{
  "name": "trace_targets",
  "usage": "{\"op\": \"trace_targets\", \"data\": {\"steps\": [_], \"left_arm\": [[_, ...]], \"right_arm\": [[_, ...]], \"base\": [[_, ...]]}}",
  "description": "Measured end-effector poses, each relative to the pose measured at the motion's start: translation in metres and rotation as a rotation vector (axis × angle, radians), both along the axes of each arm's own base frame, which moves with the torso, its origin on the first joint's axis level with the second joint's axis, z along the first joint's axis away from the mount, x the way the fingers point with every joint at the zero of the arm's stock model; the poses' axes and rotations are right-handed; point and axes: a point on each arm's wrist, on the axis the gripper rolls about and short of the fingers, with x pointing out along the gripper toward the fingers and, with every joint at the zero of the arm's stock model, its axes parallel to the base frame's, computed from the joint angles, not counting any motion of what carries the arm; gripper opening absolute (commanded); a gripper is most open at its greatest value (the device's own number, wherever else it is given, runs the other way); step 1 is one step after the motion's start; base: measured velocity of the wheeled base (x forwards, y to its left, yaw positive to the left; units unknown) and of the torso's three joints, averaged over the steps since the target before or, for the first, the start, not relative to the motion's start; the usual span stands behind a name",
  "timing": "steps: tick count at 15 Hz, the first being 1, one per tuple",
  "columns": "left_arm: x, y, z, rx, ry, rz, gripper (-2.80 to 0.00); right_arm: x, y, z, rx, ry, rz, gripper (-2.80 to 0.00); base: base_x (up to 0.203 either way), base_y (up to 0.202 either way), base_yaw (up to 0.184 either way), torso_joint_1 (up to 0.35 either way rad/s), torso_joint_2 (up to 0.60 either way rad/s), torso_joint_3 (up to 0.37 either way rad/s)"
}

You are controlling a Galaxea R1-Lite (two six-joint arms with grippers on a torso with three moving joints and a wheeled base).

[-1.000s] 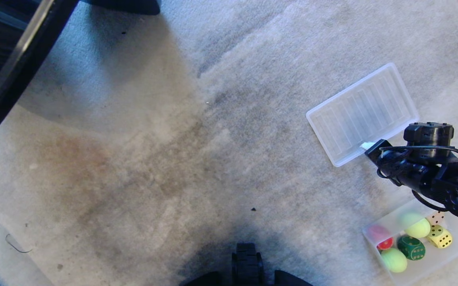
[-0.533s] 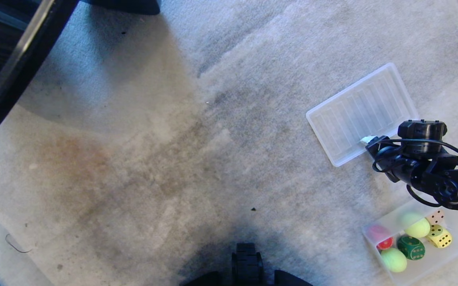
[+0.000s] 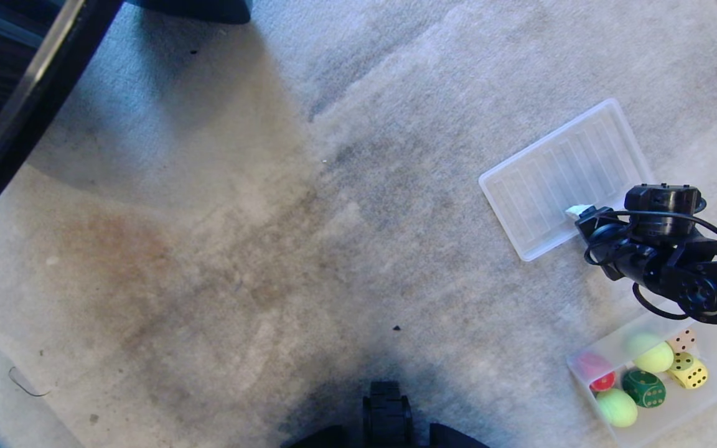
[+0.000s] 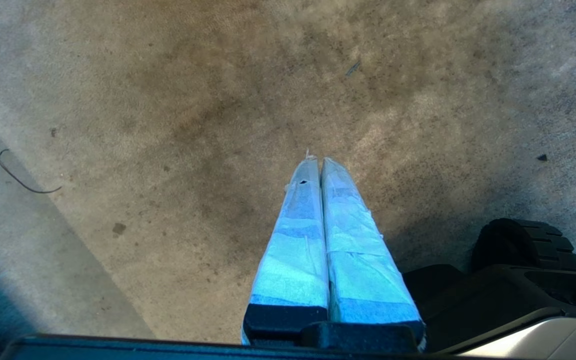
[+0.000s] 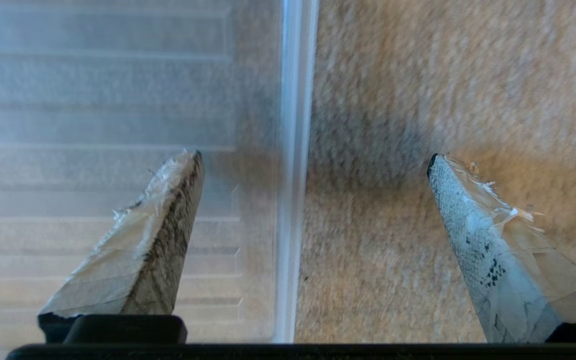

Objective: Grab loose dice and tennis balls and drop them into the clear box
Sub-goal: Close the lid

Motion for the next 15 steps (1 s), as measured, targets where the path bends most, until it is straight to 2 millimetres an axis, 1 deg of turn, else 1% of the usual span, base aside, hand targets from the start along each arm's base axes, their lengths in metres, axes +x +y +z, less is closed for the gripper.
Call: {"op": "trace_targets", "data": {"steps": [8,12,15], "left_arm": [[0.0,0.0,0.0,0.0,0.0,0.001,-2.8],[0.0,0.0,0.0,0.0,0.0,0.0,-2.8],[0.0,0.0,0.0,0.0,0.0,0.0,-2.8]], "right_arm": [[-0.005,0.0,0.002,0.009,0.0,0.004,0.0],[-0.01,-0.001,-0.007,0.016,0.037,0.012,0.0],[-0.011,-0.001,-0.013,0.07,0.046,0.001,0.0]], "base": [[0.0,0.0,0.0,0.0,0.0,0.0],[0.0,0.0,0.0,0.0,0.0,0.0],[0.0,0.0,0.0,0.0,0.0,0.0]]}}
